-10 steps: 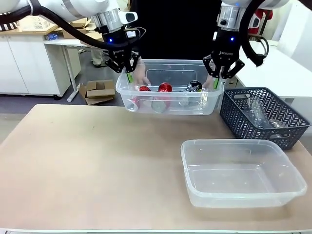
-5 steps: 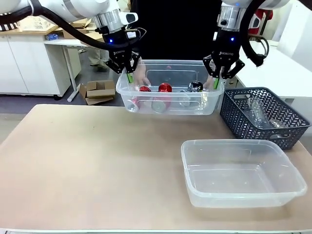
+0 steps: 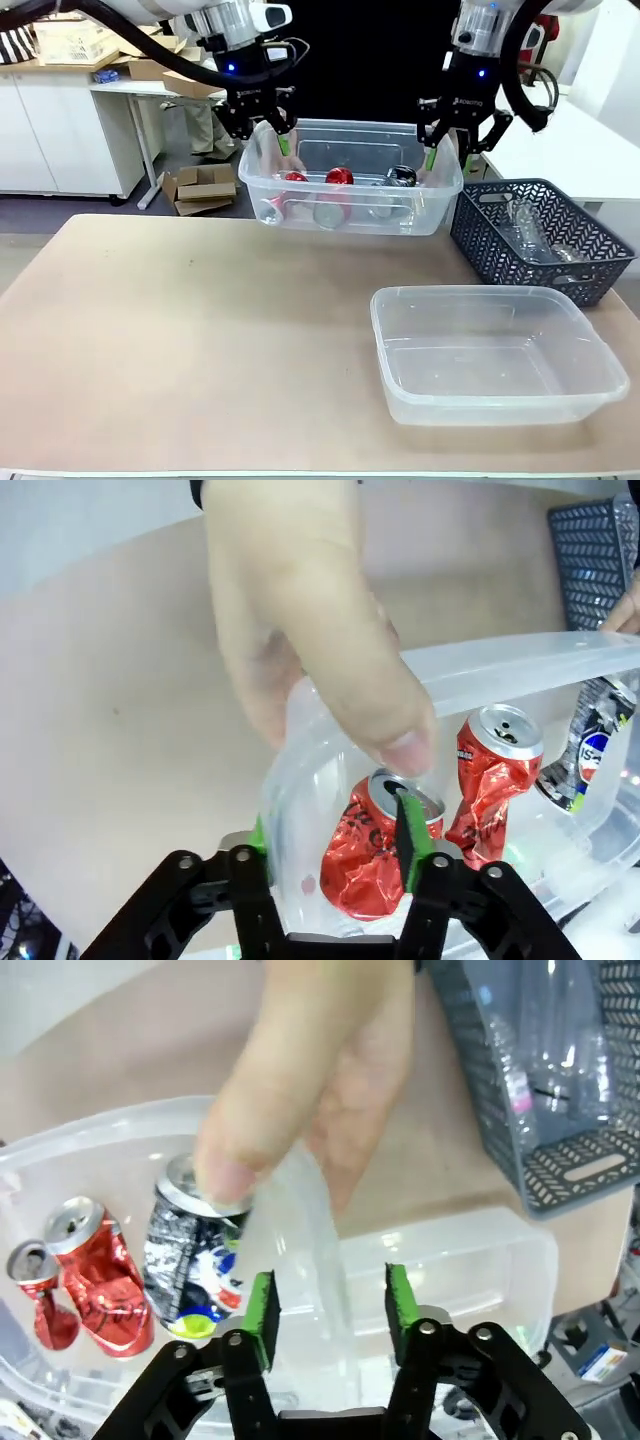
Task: Sort the waste into each basket.
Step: Release the Organizing box you were holding.
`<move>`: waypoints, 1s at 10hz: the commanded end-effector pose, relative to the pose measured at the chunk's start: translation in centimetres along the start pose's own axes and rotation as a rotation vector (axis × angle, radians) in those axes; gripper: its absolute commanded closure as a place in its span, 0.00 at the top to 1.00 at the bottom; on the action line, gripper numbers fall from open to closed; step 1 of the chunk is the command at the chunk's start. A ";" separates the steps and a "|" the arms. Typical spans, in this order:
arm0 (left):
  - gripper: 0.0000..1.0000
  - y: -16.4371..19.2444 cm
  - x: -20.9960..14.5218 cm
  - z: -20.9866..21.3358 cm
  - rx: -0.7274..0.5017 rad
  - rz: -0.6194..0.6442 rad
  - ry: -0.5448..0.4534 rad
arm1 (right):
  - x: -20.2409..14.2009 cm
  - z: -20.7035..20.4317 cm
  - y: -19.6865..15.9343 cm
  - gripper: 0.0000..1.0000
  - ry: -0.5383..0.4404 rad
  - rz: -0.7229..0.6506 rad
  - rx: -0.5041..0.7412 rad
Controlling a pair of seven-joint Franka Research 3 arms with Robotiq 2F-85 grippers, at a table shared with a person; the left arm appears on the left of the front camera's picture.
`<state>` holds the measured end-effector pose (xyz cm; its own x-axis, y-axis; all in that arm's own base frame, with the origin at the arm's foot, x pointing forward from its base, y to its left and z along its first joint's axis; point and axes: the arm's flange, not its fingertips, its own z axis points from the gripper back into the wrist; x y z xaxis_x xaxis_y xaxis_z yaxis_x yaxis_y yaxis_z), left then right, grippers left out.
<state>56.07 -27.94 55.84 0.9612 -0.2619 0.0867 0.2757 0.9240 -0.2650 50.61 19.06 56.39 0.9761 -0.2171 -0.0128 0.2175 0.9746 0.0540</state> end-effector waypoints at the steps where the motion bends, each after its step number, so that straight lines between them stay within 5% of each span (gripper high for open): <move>1: 1.00 0.6 -1.5 -0.2 0.039 0.036 -0.009 | -0.9 -0.5 -1.2 1.00 -0.055 -0.025 0.014; 10: 0.96 0.3 -1.4 -0.3 0.020 0.033 0.014 | -0.5 -0.5 -1.1 1.00 -0.053 -0.018 0.026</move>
<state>54.86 -27.47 55.17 0.9699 -0.2357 0.0613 0.2435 0.9374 -0.2488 49.89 18.12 55.79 0.9706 -0.2379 0.0371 0.2345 0.9689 0.0788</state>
